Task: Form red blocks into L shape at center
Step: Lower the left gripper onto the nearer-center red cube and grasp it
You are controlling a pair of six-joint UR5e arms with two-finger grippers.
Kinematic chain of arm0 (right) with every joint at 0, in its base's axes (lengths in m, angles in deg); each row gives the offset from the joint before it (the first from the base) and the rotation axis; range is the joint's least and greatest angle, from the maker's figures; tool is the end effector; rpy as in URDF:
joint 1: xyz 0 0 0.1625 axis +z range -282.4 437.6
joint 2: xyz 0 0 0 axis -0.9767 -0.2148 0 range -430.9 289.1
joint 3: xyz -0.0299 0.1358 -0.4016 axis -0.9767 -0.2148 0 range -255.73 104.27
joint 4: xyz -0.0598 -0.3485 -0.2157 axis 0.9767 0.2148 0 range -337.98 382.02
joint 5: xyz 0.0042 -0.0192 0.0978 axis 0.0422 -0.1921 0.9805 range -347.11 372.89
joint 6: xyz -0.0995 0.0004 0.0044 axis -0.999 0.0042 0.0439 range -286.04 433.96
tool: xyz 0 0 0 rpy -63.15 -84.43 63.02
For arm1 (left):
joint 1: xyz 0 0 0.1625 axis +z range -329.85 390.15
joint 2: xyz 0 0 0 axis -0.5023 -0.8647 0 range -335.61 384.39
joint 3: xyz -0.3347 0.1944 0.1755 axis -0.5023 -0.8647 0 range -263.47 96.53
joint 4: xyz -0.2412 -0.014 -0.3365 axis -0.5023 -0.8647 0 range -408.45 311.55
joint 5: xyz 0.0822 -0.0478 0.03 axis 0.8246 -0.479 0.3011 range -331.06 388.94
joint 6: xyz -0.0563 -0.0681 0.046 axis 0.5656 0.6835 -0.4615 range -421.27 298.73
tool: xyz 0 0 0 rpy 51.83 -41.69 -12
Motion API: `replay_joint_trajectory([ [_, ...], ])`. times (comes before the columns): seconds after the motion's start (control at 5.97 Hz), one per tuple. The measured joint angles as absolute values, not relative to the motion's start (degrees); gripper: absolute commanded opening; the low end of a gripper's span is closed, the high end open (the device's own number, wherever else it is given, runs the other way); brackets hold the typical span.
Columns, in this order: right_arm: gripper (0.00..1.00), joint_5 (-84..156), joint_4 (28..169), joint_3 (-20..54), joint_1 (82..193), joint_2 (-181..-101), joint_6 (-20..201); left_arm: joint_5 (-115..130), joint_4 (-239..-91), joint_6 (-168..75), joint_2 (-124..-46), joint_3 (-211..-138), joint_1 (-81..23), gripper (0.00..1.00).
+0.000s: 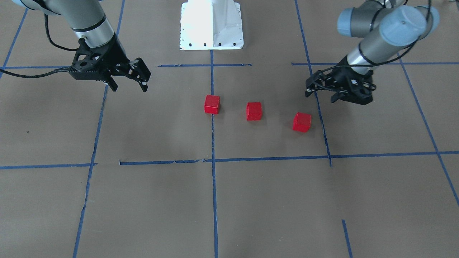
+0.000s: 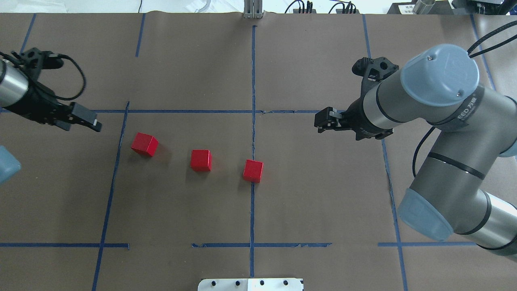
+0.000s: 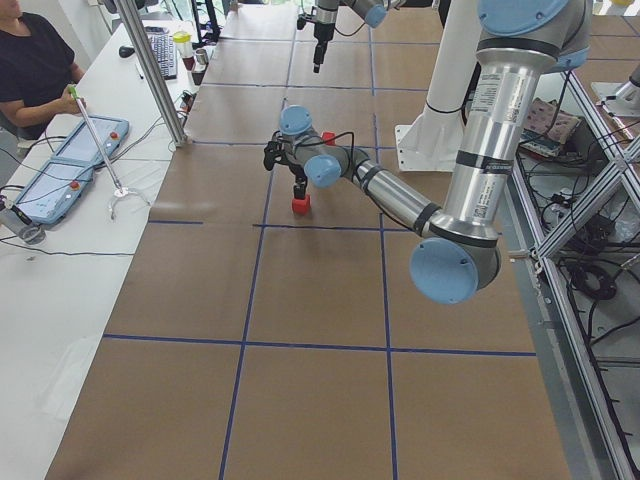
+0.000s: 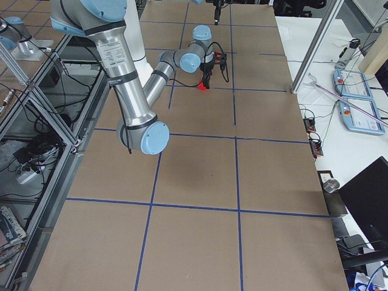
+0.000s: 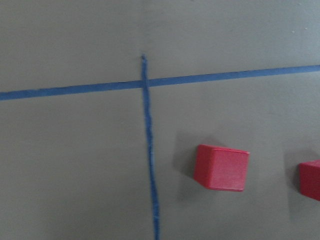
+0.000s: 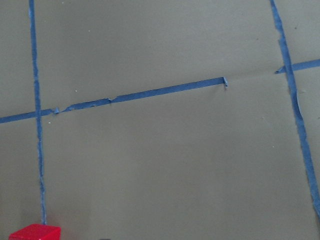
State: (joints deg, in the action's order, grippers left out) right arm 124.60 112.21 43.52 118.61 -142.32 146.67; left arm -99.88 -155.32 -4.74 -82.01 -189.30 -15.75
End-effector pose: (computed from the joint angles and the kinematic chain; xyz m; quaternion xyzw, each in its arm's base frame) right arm -0.3399 -0.4234 0.2633 0.0428 -0.4304 0.1102 0.8948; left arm 0.3498 -0.4628 0.3364 0.0176 0.4947 0.0444 0.8678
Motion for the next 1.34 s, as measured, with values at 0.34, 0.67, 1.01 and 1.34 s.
replay_joint_trajectory([
  [0.34,1.0,124.18,112.41,43.57,119.46,-143.78,146.89,-89.29,-152.38,3.83,-90.11,-184.64,-6.98,1.0],
  [0.67,1.0,124.19,112.18,44.18,119.6,-144.97,147.4,-84.09,-148.55,7.59,-94.7,-182.0,-3.43,1.0],
  [1.01,1.0,123.88,112.12,45.67,119.62,-146.85,147.45,-80.31,-147.01,11.58,-97.47,-179.38,-1.68,0.97],
  [1.34,1.0,123.67,112.11,46.22,119.57,-147.47,147.44,-78.3,-147.1,10.91,-98.06,-177.62,-1.32,0.79],
])
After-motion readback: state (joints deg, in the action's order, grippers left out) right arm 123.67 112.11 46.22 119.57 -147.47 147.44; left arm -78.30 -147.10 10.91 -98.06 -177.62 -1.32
